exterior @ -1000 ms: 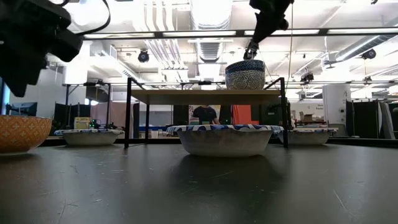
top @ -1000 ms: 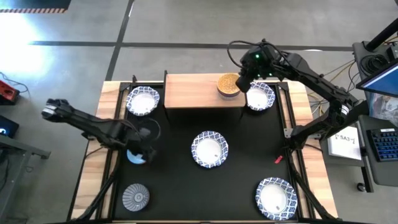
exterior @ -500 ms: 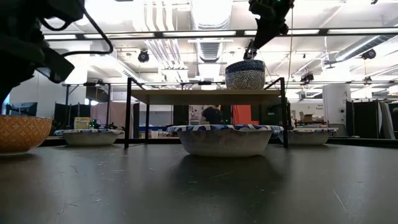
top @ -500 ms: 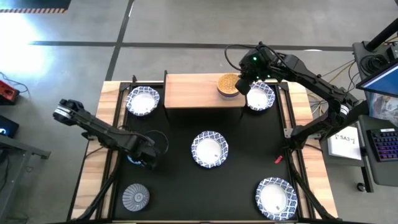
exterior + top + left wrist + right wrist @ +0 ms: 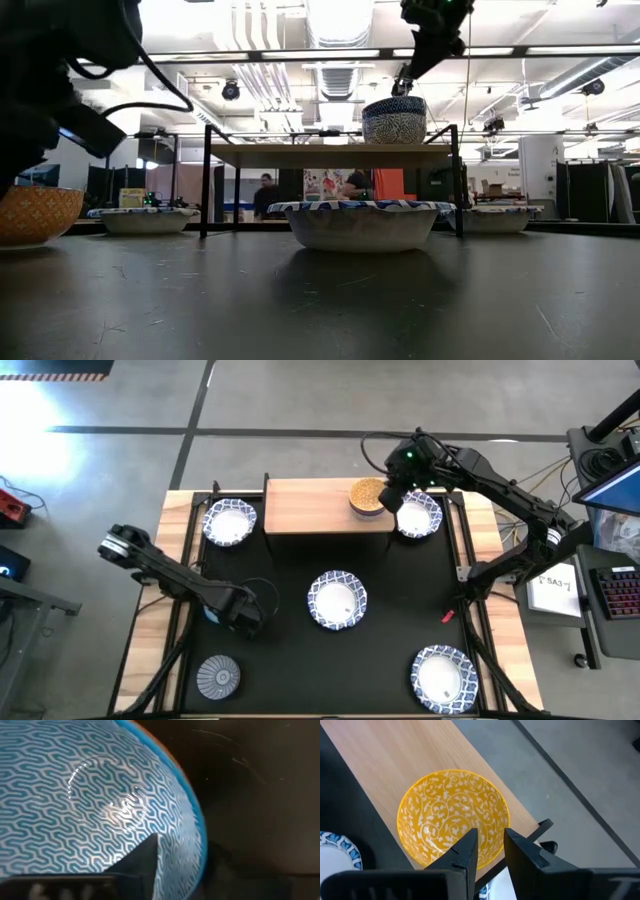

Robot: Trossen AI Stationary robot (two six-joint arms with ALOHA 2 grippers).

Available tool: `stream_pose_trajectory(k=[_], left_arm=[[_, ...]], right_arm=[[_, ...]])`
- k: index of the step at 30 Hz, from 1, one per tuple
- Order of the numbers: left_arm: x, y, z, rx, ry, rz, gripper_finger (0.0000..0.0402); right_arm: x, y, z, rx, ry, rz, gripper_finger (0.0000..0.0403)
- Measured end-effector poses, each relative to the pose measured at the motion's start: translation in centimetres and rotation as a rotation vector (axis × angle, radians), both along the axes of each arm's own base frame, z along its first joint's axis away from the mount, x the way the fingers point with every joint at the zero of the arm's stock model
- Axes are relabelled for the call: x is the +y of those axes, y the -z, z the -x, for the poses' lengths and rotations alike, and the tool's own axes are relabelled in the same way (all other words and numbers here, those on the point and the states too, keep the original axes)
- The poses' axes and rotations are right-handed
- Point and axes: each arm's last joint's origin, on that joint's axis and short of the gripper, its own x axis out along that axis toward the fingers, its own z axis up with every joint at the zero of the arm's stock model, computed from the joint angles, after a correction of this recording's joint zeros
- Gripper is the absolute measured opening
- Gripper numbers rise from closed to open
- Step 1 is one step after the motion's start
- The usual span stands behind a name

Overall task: Place and stack bowls onto a shelf
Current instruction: Stack the light blue bowl on top of the yellow bowl on the shelf

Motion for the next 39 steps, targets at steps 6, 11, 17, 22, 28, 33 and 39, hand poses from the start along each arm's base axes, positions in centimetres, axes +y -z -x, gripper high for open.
stream_pose_trajectory(k=[6, 11, 17, 22, 28, 33, 39], left_arm=[[0.1, 0.1, 0.1, 0.013, 0.019, -0.016, 0.0012], [-0.1, -1.2, -0.4, -0.056, 0.026, 0.024, 0.0010], [-0.9, -5.4, -2.6, -0.263, 0.145, 0.036, 0.0006], [-1.2, -9.2, -4.7, -0.477, 0.342, -0.094, 0.0006], [-1.5, -12.5, -7.4, -0.773, 0.656, -0.226, 0.0006], [-2.3, -14.3, -9.1, -1.013, 1.001, -0.340, 0.0006], [-2.3, -15.0, -10.1, -1.141, 1.201, -0.364, 0.0006]], right_arm=[[0.2, 0.3, 0.3, 0.036, 0.000, -0.023, 0.0086], [0.2, 0.4, 0.4, 0.053, -0.001, -0.033, 0.0086], [0.3, 0.4, 0.4, 0.061, -0.013, -0.026, 0.0086], [0.3, 0.4, 0.4, 0.086, -0.053, -0.003, 0.0084], [0.6, 0.4, 0.2, 0.050, -0.206, -0.058, 0.0078], [1.7, 0.4, -0.1, -0.077, -0.480, -0.242, 0.0083], [3.5, -0.1, -0.6, -0.286, -0.852, -0.443, 0.0093]])
